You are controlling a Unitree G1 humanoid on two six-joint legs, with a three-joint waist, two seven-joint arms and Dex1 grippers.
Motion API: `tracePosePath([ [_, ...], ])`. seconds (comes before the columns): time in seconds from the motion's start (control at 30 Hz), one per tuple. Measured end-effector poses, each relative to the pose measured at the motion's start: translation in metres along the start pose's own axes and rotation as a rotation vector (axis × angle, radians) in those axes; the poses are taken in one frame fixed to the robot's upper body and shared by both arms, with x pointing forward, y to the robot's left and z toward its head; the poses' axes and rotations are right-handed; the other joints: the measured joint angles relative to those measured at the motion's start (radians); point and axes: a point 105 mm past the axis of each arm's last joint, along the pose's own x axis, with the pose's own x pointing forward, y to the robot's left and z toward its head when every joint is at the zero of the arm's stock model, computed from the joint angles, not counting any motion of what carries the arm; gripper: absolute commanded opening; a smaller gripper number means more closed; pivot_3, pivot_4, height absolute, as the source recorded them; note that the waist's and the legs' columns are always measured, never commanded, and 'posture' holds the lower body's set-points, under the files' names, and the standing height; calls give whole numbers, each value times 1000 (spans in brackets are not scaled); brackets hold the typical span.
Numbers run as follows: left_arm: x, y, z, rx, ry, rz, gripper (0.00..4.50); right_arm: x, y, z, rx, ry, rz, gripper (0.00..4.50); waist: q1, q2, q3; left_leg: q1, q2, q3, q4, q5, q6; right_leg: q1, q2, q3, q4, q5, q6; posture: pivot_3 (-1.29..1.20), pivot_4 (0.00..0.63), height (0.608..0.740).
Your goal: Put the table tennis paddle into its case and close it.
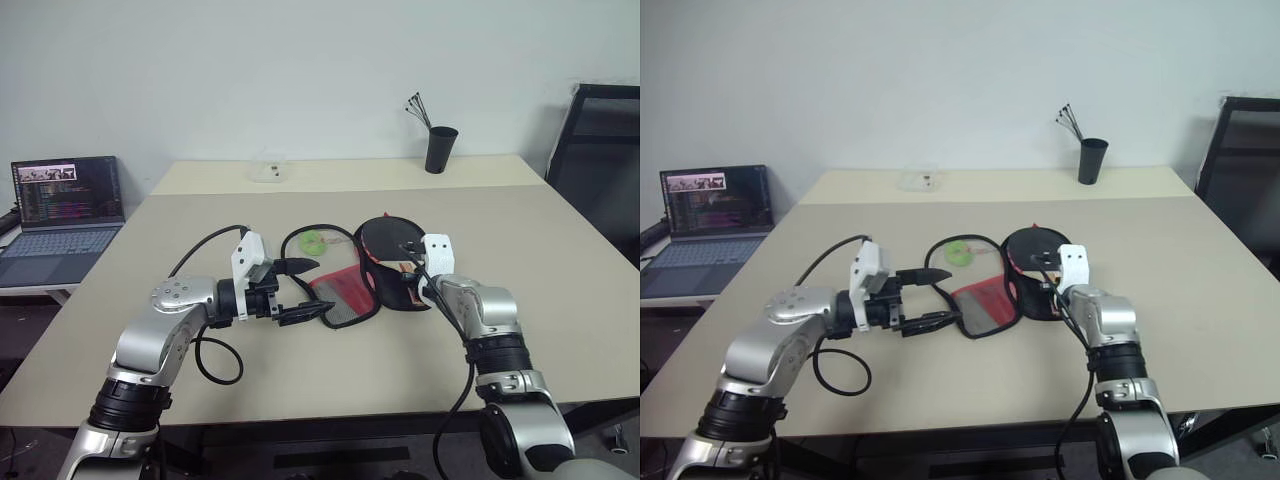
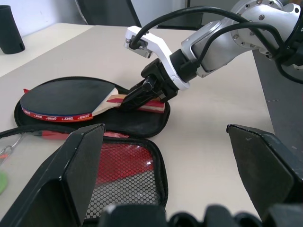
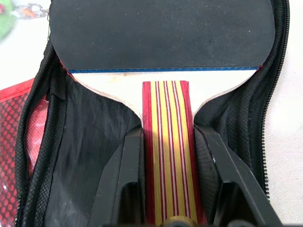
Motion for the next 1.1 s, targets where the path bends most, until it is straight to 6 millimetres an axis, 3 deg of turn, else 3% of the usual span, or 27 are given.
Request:
tracePosePath([
  [0.03, 0, 0, 0, 0, 0, 0, 4500, 0, 1, 0, 0, -1, -2, 1059, 0, 0, 0, 0, 0, 0, 0, 0, 0, 0, 0, 0, 0, 0, 0, 0, 150, 740],
  [0.4, -1, -2, -3, -8, 4, 3, 4500, -2, 12, 9, -27, -36, 18, 4487, 0, 0, 0, 0, 0, 0, 0, 0, 0, 0, 0, 0, 0, 0, 0, 0, 150, 740],
  [0.7, -14, 5, -10, -23, 15, 91, 4500, -59, 33, 46, -172, -187, 273, 4487, 2, 0, 0, 0, 0, -1, 0, 0, 0, 0, 0, -1, -1, 0, 0, 0, 150, 740],
  [1.1, -44, 34, -47, -85, 114, 273, 4500, -145, 46, 62, -395, -302, 726, 4487, 3, -1, 0, -2, 1, -2, -1, 0, 0, 0, -1, -2, -5, 0, 0, 0, 150, 740],
])
